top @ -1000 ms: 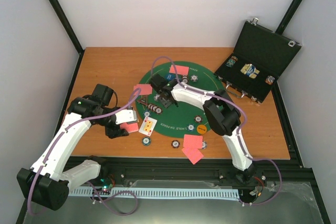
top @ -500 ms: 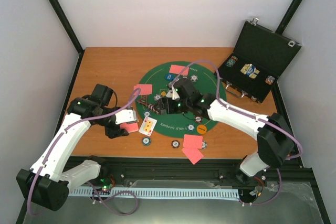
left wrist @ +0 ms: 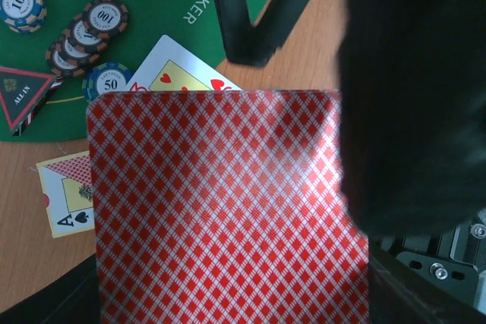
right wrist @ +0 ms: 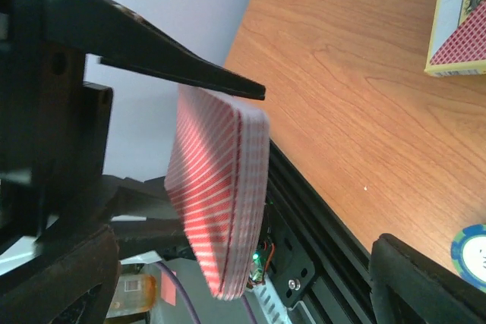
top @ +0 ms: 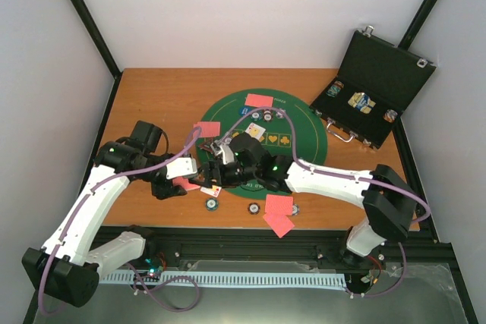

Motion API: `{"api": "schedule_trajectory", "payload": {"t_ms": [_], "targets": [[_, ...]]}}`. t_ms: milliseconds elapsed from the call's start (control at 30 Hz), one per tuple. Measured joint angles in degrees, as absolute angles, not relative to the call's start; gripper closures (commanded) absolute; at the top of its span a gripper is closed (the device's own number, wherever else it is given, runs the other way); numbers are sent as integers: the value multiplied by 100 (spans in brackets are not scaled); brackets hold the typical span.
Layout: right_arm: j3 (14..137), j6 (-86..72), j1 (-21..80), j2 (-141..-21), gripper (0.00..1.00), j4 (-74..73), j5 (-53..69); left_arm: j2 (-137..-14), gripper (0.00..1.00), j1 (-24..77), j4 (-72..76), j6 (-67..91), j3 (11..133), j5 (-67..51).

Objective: Distribute texas hold em gaming equipment

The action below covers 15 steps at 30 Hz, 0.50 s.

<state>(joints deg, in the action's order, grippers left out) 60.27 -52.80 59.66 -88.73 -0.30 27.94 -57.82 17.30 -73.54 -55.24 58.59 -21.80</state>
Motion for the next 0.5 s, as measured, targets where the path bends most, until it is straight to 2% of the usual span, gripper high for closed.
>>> {"api": "schedule_trajectory", "payload": {"t_ms": [500], "targets": [[6296,-5894,6112,-9872,15,943,3103,-5717,47,1730,-7360,-5520,5874,-2209]]}}
